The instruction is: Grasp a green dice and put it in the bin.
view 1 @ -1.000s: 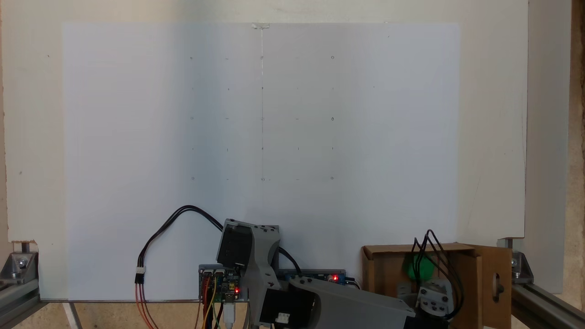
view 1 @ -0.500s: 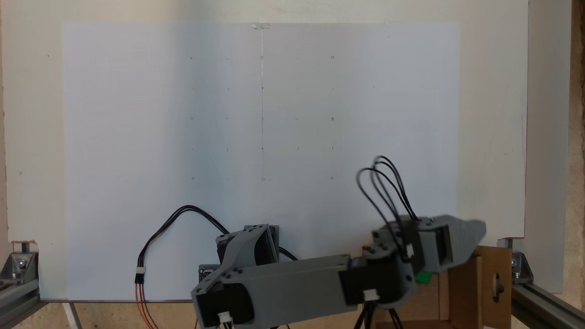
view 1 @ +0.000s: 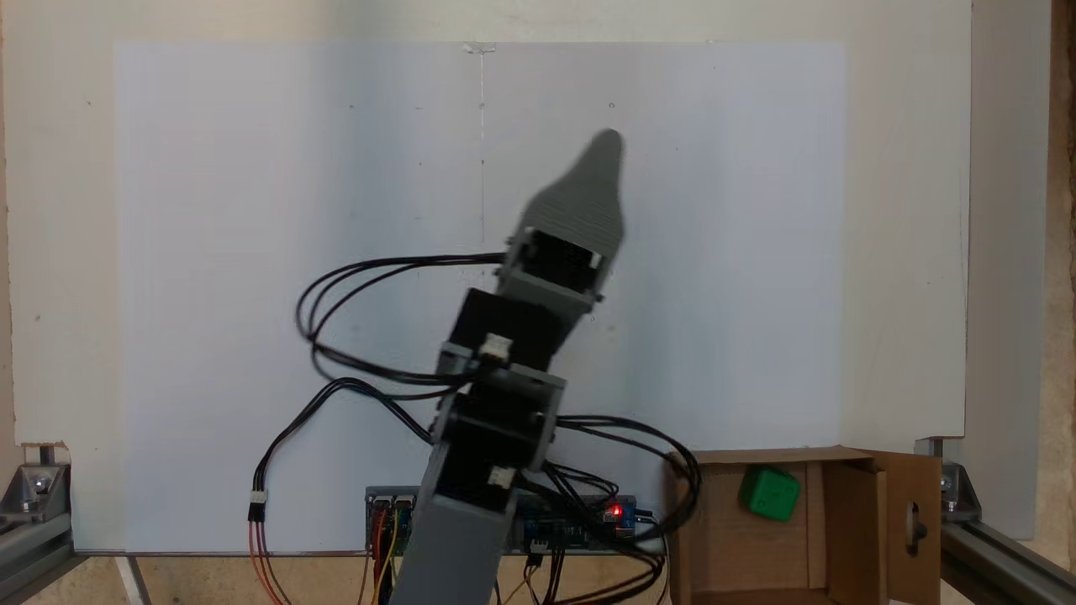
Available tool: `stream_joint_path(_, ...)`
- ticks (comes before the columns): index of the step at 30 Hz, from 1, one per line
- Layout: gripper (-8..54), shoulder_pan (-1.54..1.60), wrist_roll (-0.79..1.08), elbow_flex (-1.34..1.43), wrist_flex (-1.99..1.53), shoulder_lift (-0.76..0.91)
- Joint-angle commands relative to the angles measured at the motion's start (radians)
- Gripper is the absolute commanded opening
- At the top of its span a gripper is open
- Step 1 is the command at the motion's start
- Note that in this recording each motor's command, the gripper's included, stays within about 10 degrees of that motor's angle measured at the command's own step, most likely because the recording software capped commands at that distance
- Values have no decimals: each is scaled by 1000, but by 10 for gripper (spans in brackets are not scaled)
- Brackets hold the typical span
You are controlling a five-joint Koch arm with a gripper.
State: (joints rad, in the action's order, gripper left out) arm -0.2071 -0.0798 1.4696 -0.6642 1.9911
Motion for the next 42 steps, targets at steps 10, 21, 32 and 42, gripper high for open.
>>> stream_joint_path(10,446,388,-34,144,202,60)
stream_joint_path(21,451,318,-9,552,653,316)
stream_joint_path(32,461,170,86,968,1116,380)
stream_joint_path(42,452,181,86,1256,1521,379)
